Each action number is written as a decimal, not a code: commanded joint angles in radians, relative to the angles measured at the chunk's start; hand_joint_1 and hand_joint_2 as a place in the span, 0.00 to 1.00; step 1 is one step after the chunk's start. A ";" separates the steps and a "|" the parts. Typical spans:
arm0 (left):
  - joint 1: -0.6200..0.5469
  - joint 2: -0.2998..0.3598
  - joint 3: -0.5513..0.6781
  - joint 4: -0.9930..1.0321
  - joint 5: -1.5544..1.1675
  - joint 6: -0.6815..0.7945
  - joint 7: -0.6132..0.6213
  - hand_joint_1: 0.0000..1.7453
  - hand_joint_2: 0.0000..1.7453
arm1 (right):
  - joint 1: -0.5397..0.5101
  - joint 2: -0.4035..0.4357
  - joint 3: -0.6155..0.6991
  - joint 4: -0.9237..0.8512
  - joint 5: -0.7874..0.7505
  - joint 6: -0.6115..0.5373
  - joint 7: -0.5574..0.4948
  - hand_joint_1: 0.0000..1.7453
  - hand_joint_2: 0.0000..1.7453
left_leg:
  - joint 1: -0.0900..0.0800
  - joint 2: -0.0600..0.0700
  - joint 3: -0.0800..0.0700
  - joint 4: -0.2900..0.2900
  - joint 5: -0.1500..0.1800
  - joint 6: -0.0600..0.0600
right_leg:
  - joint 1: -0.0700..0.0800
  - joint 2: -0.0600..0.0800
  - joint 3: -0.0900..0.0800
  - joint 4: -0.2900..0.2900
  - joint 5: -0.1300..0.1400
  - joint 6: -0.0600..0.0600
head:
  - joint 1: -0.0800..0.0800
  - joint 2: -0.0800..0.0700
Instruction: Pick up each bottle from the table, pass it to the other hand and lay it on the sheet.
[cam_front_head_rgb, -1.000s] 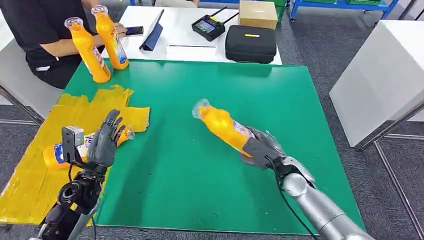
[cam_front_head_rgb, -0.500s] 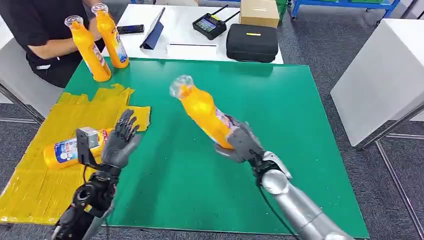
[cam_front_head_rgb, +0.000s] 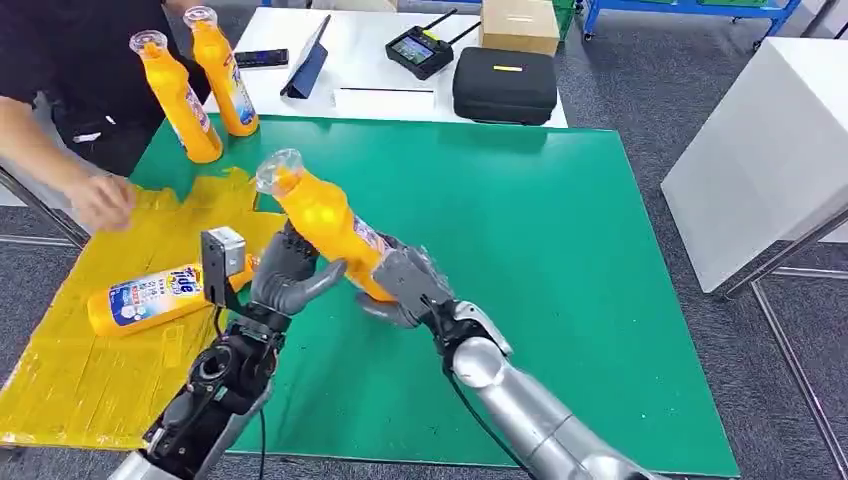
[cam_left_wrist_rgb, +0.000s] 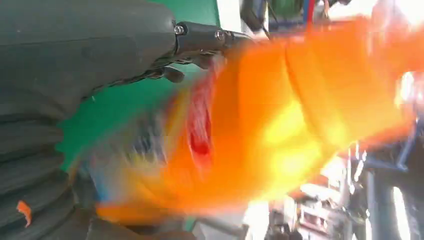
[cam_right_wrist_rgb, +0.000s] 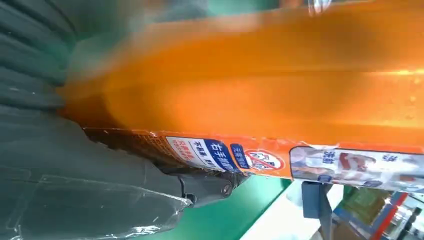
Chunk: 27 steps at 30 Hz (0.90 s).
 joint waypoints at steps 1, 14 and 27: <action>-0.062 -0.036 -0.041 0.027 0.031 -0.003 0.033 0.00 1.00 | -0.071 0.096 0.082 0.187 0.073 -0.003 0.017 1.00 1.00 | -0.001 -0.001 0.005 0.001 -0.003 0.001 | 0.000 0.000 0.004 0.001 -0.003 -0.006 | 0.000 0.000; -0.055 -0.050 -0.039 0.018 0.057 -0.027 0.064 0.00 1.00 | -0.090 0.126 0.112 0.225 0.111 -0.029 0.035 1.00 1.00 | 0.000 -0.001 0.001 0.001 -0.001 0.001 | 0.000 -0.001 0.001 0.001 -0.002 -0.004 | 0.000 0.000; -0.045 -0.062 -0.015 -0.008 0.055 0.047 0.074 1.00 1.00 | -0.138 0.206 0.169 0.288 0.134 0.020 0.064 1.00 1.00 | 0.000 0.000 0.002 0.002 -0.003 0.002 | 0.000 0.000 0.001 0.003 -0.003 -0.005 | 0.000 0.000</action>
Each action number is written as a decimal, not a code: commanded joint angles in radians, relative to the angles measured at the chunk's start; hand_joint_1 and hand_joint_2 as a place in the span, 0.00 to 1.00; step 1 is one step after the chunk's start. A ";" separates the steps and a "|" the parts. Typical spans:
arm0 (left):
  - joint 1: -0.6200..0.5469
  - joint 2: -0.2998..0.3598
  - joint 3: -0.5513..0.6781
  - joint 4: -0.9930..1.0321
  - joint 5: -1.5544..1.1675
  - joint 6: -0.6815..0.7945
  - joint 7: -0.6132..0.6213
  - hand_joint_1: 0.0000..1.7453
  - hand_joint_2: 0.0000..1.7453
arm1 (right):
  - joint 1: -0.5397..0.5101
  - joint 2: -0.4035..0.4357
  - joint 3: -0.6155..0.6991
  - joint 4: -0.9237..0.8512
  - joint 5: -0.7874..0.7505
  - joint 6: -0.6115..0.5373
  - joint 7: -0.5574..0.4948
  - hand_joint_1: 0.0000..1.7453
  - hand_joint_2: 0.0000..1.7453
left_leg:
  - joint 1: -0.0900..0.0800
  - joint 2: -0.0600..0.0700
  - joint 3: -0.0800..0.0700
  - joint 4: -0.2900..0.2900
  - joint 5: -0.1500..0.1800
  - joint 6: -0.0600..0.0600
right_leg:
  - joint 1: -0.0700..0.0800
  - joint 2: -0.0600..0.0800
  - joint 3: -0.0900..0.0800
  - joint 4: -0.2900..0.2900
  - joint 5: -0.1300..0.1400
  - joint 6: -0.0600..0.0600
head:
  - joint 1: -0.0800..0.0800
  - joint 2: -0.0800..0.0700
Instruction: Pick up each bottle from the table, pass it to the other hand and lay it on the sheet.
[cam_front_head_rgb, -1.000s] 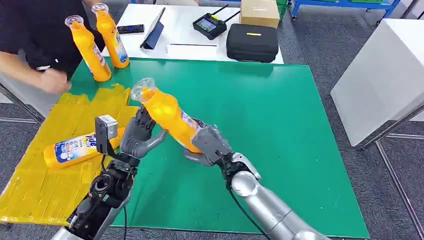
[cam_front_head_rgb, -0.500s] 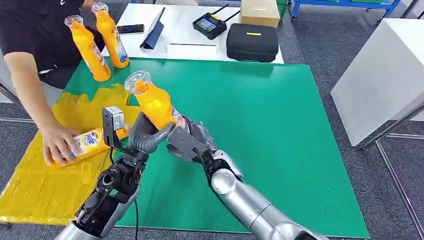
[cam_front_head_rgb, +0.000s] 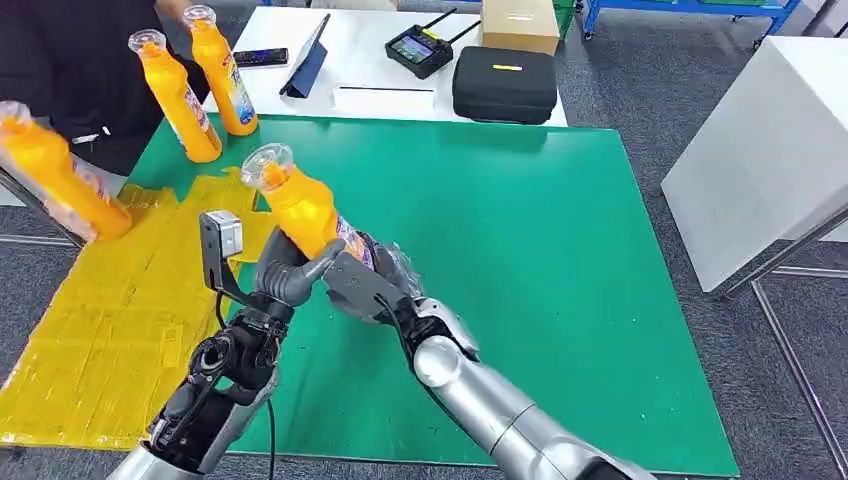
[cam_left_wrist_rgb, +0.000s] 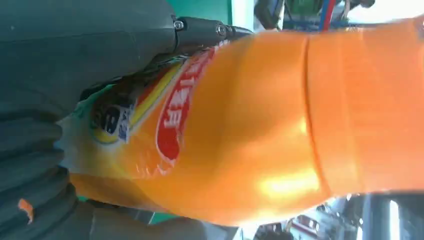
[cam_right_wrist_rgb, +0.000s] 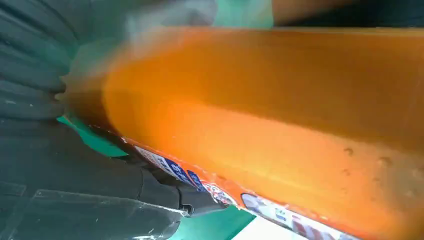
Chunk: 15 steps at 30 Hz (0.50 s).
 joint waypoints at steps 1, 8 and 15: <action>-0.031 -0.033 -0.034 -0.008 -0.019 0.029 0.000 1.00 1.00 | -0.083 0.074 0.118 0.135 0.002 0.049 0.019 1.00 1.00 | -0.001 0.000 0.002 0.001 -0.002 0.001 | 0.000 0.000 0.001 0.002 -0.002 -0.004 | 0.000 0.000; -0.015 -0.035 -0.026 -0.008 -0.038 0.047 -0.017 1.00 1.00 | -0.118 0.088 0.093 0.171 0.003 0.056 0.013 1.00 1.00 | -0.001 -0.001 0.002 0.001 -0.002 0.001 | 0.000 -0.001 0.002 0.002 -0.002 -0.005 | 0.000 0.000; 0.029 0.007 0.008 -0.074 -0.283 0.253 -0.071 1.00 1.00 | -0.129 0.073 0.049 0.148 0.002 0.018 0.014 0.00 0.00 | -0.001 -0.002 0.004 0.002 -0.003 0.002 | 0.000 -0.001 0.004 0.002 -0.003 -0.006 | 0.000 0.000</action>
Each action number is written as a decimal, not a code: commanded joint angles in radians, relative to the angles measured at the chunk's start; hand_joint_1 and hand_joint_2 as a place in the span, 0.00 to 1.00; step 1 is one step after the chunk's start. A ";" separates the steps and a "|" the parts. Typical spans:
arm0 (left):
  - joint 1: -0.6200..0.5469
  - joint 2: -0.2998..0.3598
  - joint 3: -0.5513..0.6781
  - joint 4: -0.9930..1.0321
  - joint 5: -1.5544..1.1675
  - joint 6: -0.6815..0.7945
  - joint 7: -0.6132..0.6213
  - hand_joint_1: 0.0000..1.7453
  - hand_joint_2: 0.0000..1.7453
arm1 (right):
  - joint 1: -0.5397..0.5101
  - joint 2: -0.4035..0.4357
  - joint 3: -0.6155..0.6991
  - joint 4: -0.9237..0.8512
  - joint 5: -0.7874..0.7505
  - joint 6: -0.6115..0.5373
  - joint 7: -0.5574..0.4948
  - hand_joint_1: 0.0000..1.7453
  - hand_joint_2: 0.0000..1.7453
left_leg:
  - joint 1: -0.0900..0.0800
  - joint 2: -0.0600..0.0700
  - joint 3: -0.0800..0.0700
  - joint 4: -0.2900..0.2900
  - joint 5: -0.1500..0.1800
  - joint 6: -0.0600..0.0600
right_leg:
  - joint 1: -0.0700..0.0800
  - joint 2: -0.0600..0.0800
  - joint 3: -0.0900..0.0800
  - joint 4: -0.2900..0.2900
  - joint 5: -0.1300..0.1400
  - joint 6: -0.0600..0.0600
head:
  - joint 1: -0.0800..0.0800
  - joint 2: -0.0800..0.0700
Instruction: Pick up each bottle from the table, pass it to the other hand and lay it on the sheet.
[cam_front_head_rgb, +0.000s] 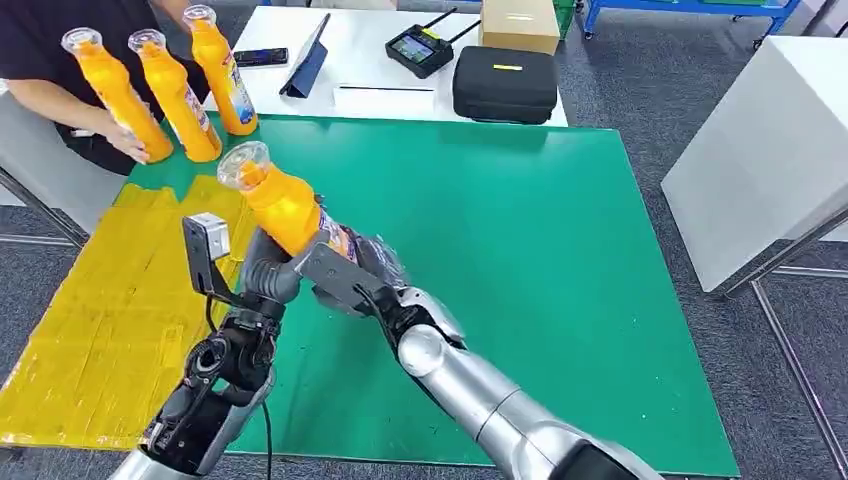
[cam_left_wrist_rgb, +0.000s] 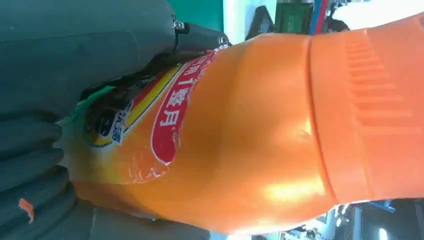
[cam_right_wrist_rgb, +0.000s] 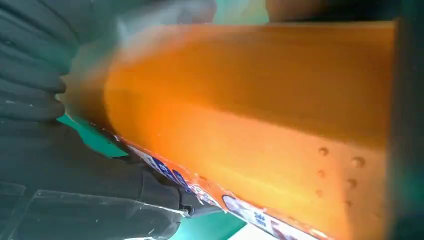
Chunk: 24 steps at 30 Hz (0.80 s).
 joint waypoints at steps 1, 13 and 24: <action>0.020 0.024 -0.008 -0.058 -0.284 0.217 -0.039 1.00 1.00 | -0.051 0.009 0.023 0.040 -0.001 0.000 -0.009 0.00 0.00 | -0.001 -0.001 0.003 0.001 -0.002 0.001 | 0.000 -0.001 0.003 0.001 -0.002 -0.004 | 0.000 0.000; -0.052 0.181 0.304 0.452 -1.779 0.639 0.193 1.00 1.00 | 0.137 -0.111 -0.142 -0.278 0.042 0.015 0.007 0.00 0.00 | -0.001 -0.001 0.005 -0.001 -0.002 0.002 | 0.000 0.000 0.004 0.000 -0.002 -0.005 | 0.000 0.000; -0.186 0.176 0.204 0.837 -1.930 0.632 0.331 1.00 1.00 | 0.143 -0.125 -0.102 -0.284 0.034 0.029 -0.006 0.00 0.00 | 0.000 -0.001 0.003 0.000 0.000 0.001 | 0.000 -0.002 0.001 0.000 -0.002 -0.005 | 0.000 0.000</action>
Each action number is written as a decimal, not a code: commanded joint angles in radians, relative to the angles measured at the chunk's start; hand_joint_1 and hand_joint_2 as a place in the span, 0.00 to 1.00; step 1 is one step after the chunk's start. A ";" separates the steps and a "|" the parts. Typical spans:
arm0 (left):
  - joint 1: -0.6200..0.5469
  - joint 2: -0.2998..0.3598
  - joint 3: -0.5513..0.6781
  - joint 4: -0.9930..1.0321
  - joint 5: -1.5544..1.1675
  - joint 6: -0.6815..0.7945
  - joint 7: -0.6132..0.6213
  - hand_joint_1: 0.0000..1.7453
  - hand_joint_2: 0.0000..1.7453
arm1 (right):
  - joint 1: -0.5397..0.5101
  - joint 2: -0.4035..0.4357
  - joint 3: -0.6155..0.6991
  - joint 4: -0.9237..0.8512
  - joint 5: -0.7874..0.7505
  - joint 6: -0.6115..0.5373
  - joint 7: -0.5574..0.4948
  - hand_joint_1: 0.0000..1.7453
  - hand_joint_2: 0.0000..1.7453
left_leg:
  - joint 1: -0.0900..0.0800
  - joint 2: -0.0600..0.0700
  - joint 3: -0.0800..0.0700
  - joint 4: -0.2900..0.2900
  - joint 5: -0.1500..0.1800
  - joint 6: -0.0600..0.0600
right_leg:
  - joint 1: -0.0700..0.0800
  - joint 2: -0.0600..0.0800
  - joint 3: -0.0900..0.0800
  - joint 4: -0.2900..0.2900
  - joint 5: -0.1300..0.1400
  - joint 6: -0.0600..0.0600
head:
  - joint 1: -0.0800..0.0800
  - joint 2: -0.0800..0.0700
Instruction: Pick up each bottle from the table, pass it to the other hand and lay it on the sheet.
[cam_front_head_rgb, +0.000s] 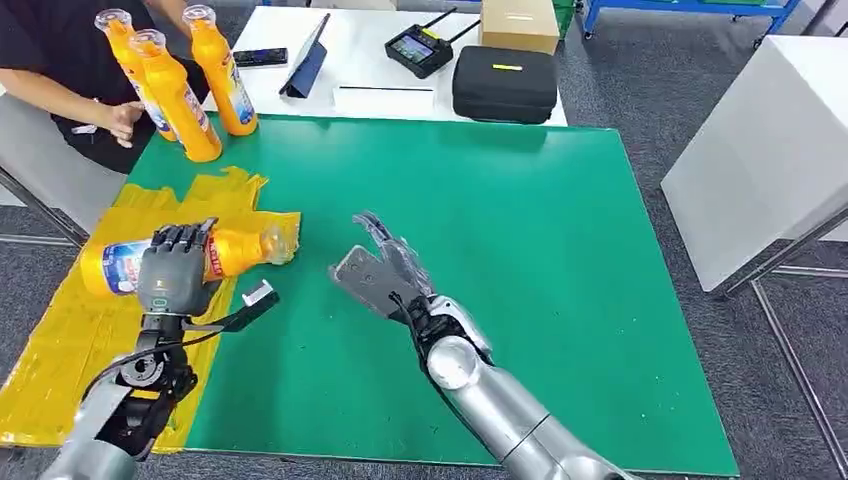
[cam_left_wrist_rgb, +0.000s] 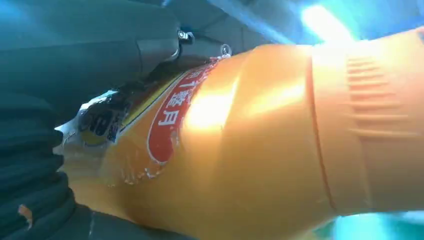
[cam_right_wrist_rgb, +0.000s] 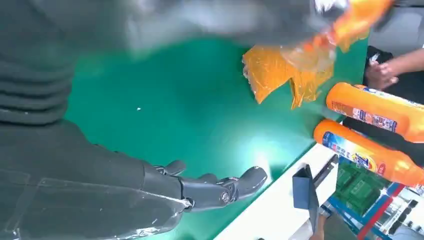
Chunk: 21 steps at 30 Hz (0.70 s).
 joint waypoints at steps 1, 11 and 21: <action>-0.136 -0.008 -0.054 0.367 -0.034 -0.010 0.036 1.00 1.00 | 0.006 -0.034 0.013 -0.031 -0.006 0.011 -0.002 0.00 0.00 | -0.001 -0.004 0.006 0.000 -0.003 0.002 | 0.000 -0.003 0.007 0.000 -0.003 -0.005 | 0.001 0.000; -0.146 -0.041 -0.068 0.384 0.040 -0.085 -0.003 0.00 0.00 | 0.041 -0.068 0.023 -0.080 -0.015 0.011 0.017 0.00 0.00 | -0.001 -0.005 0.002 0.001 -0.002 0.002 | 0.000 -0.003 0.003 0.001 -0.003 -0.004 | 0.000 0.000; -0.144 -0.039 -0.065 0.319 0.140 0.011 -0.042 0.00 0.00 | 0.057 -0.074 0.010 -0.097 -0.024 -0.028 -0.037 0.00 0.00 | -0.001 -0.005 0.003 0.001 -0.003 0.002 | 0.000 -0.003 0.004 0.002 -0.004 -0.005 | 0.000 0.000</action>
